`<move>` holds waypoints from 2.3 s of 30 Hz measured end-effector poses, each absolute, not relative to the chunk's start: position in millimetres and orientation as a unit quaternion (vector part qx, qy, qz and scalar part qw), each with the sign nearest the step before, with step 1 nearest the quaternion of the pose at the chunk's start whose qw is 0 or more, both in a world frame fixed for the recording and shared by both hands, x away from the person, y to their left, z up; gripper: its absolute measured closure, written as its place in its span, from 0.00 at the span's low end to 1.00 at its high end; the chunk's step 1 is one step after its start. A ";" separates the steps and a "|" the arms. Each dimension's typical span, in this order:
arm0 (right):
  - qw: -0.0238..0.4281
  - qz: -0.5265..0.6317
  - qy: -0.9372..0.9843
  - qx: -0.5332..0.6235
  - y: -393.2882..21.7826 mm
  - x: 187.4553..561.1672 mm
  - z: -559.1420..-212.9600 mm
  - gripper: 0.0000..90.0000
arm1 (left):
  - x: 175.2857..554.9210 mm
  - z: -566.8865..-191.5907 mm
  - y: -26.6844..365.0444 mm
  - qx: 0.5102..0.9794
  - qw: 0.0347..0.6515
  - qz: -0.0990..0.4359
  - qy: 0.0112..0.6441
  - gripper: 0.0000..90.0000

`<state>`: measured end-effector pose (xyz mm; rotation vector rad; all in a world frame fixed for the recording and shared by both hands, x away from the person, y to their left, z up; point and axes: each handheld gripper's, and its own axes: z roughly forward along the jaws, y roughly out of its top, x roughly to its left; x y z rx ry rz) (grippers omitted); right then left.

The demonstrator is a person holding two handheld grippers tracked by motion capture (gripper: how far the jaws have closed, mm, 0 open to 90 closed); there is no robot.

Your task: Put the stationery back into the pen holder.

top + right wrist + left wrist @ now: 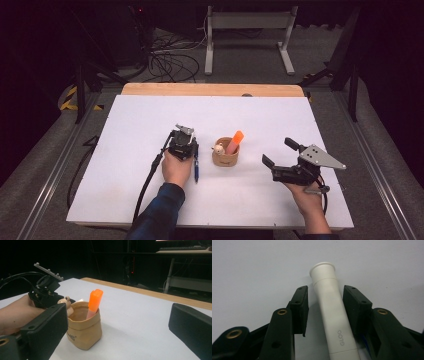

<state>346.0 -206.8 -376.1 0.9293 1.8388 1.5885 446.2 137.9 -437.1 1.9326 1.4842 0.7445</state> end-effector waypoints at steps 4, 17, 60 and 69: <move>0.267 0.592 0.679 0.343 -205.8 345.7 -376.1 0.03 | 445.9 -437.3 137.6 0.728 0.294 0.279 0.553 0.66; 0.265 0.596 0.681 0.333 -202.1 343.8 -375.1 0.04 | 446.4 -437.2 138.7 0.732 0.300 0.269 0.549 0.71; 0.251 0.592 0.700 0.312 -184.9 346.2 -377.6 0.06 | 439.4 -422.8 146.7 0.734 0.324 0.292 0.520 0.76; 0.249 0.591 0.701 0.311 -183.2 345.9 -378.2 0.06 | 438.9 -422.5 147.7 0.738 0.320 0.289 0.518 0.76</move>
